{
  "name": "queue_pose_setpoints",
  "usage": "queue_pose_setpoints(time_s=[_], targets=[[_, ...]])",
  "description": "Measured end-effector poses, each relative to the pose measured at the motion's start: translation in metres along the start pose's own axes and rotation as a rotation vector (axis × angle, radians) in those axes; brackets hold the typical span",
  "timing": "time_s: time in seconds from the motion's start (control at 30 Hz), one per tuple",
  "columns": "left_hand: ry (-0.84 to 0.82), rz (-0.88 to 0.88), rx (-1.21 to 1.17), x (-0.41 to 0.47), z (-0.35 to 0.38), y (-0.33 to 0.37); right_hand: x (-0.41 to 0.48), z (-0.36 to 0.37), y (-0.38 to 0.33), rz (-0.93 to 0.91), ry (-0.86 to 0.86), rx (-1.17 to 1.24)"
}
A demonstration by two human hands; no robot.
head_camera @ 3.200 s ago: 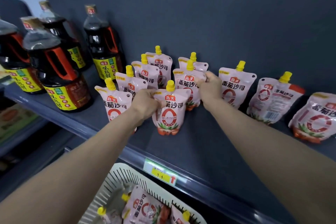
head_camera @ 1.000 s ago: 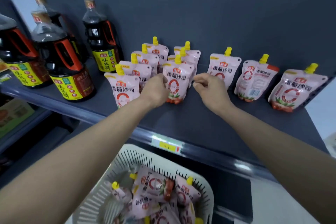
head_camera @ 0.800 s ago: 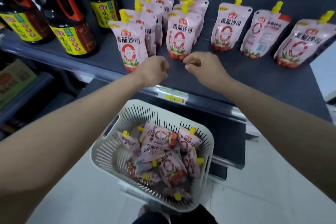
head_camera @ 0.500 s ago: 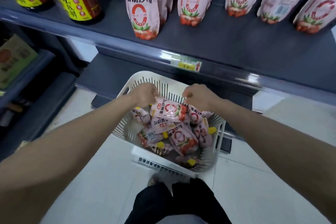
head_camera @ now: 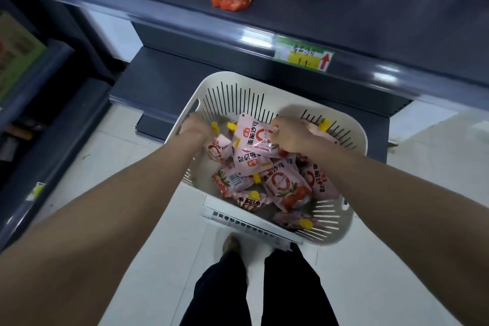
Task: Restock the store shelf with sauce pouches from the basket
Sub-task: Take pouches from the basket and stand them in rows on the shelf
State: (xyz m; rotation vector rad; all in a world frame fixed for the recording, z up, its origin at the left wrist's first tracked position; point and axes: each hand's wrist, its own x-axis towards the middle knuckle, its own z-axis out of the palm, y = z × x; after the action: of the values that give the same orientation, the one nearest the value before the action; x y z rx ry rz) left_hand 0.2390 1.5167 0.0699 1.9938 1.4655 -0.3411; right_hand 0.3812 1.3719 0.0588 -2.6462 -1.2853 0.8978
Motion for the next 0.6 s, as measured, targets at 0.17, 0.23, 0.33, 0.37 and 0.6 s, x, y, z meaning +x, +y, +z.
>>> queue_pose_setpoints(time_s=[0.17,0.23,0.33,0.37,0.6], targets=[[0.088,0.037,0.016,0.014,0.013,0.001,0.034,0.036,0.004,0.083,-0.058,0.036],[0.155,0.078,0.052,0.014,0.020,0.000,0.040,0.044,0.003,0.126,-0.050,-0.032],[0.247,0.171,0.099,0.012,0.024,-0.001,0.042,0.047,-0.001,0.155,-0.022,-0.192],[0.241,0.188,0.122,0.014,0.025,-0.004,0.043,0.047,-0.001,0.153,-0.015,-0.226],[0.154,0.159,0.221,0.031,0.028,-0.020,0.051,0.057,0.002,0.091,-0.031,-0.188]])
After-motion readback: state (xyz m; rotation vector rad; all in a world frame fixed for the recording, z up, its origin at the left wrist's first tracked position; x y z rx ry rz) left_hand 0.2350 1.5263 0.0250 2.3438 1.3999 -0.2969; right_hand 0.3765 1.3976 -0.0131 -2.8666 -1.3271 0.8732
